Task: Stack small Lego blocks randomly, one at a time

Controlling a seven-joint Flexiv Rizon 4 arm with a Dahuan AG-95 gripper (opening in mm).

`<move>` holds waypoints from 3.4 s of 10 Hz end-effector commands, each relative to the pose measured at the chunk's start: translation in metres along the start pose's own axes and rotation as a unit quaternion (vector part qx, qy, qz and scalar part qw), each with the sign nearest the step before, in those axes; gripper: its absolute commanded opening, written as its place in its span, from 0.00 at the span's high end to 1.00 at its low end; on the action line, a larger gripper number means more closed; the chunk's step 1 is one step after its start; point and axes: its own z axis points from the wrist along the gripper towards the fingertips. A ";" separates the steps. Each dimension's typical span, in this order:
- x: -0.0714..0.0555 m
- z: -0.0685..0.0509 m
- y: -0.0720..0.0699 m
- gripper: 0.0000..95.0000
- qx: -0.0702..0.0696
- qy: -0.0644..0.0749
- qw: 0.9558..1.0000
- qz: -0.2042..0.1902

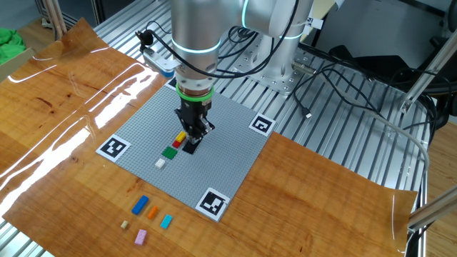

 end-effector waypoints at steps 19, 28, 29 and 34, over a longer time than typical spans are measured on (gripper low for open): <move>-0.006 0.010 -0.002 1.00 0.032 -0.032 0.997 0.055; -0.005 0.013 -0.002 1.00 -0.003 -0.012 1.000 -0.001; -0.005 0.013 -0.002 1.00 -0.003 -0.012 1.000 -0.006; -0.002 0.002 0.001 1.00 0.004 0.001 1.000 -0.016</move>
